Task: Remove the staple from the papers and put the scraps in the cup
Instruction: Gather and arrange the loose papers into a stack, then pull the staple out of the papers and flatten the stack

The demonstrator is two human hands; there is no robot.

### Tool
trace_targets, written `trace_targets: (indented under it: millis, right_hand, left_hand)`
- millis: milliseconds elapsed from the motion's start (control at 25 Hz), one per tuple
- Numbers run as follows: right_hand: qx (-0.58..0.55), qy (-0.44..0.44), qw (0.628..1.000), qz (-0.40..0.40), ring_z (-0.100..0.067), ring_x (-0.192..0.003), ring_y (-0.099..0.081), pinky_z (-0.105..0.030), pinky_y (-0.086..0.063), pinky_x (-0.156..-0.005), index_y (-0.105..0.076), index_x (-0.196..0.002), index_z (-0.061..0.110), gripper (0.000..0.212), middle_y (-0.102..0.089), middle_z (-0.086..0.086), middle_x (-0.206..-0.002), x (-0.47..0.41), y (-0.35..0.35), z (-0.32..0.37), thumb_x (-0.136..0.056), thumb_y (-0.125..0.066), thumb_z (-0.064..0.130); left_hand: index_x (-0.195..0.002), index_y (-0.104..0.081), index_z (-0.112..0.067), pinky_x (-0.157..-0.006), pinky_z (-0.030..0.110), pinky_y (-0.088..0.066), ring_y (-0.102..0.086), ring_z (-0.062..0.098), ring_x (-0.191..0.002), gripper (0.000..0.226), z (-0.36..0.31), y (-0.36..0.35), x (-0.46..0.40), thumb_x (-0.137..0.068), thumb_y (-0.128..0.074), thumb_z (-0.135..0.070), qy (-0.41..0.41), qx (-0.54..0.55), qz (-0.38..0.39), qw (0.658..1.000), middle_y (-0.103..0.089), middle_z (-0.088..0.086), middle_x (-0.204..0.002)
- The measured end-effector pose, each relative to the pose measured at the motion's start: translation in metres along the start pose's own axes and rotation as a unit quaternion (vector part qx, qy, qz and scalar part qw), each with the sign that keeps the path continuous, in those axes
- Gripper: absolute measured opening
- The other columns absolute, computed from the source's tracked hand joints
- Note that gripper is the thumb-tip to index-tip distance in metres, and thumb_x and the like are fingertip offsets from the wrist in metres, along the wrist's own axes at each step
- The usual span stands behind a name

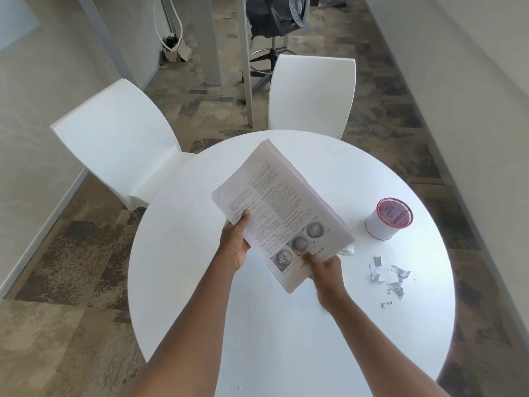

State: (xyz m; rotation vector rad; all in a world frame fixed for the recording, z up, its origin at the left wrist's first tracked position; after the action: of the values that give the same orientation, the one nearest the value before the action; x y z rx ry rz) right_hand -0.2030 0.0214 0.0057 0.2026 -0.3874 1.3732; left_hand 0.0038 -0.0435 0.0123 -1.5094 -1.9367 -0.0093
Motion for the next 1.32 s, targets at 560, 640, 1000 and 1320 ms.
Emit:
trace_targets:
  millis: [560, 640, 1000, 1320]
  right_hand:
    - [-0.064, -0.037, 0.996, 0.045, -0.024, -0.076, -0.064, -0.033, -0.051, -0.069, -0.075, -0.100, 0.017, 0.028, -0.074, -0.008, -0.092, -0.006, 0.031, 0.012, -0.077, -0.073, 0.033]
    - [-0.016, -0.043, 0.996, 0.081, -0.024, -0.081, -0.069, -0.034, -0.054, -0.072, -0.072, -0.107, 0.018, 0.033, -0.076, -0.008, -0.100, -0.017, 0.039, 0.024, -0.079, -0.075, 0.036]
    - [-0.008, -0.028, 0.997, 0.075, -0.021, -0.078, -0.071, -0.033, -0.057, -0.065, -0.069, -0.103, 0.007, 0.038, -0.076, -0.008, -0.090, -0.029, 0.035, 0.038, -0.084, -0.068, 0.040]
    - [0.407, -0.089, 0.897, -0.149, -0.026, -0.105, -0.060, -0.034, -0.040, -0.074, -0.053, -0.111, 0.011, 0.056, -0.059, -0.002, -0.110, -0.011, 0.062, -0.014, -0.079, -0.073, 0.053]
  left_hand:
    - [-0.110, -0.072, -0.017, -0.079, 0.028, -0.048, -0.067, 0.021, -0.108, 0.023, -0.013, 0.039, -0.007, -0.088, -0.075, -0.021, -0.011, -0.170, -0.013, 0.985, -0.075, 0.002, -0.111]
    - [-0.114, -0.072, -0.014, -0.086, 0.033, -0.053, -0.068, 0.026, -0.109, 0.027, -0.014, 0.035, -0.007, -0.088, -0.076, -0.022, -0.014, -0.214, 0.026, 0.976, -0.076, 0.004, -0.112]
    - [-0.119, -0.070, -0.019, -0.105, 0.046, -0.050, -0.069, 0.023, -0.112, 0.036, -0.028, 0.009, -0.004, -0.085, -0.079, -0.024, 0.033, -0.338, 0.179, 0.923, -0.074, 0.004, -0.120]
    - [-0.137, -0.042, -0.022, -0.100, 0.046, -0.052, -0.066, 0.025, -0.110, 0.077, -0.055, 0.017, -0.022, -0.075, -0.087, -0.033, 0.072, -0.542, 0.203, 0.812, -0.065, 0.004, -0.125]
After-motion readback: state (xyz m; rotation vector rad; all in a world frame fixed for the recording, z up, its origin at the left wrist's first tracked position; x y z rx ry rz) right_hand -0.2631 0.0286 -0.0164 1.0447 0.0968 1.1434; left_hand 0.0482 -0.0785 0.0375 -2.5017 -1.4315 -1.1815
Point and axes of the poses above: each hand's wrist, its own x-axis away from the middle knuckle, its own y-axis out of the back of the hand, z = x × y, the point moved 1 cm from there along -x, towards the middle knuckle
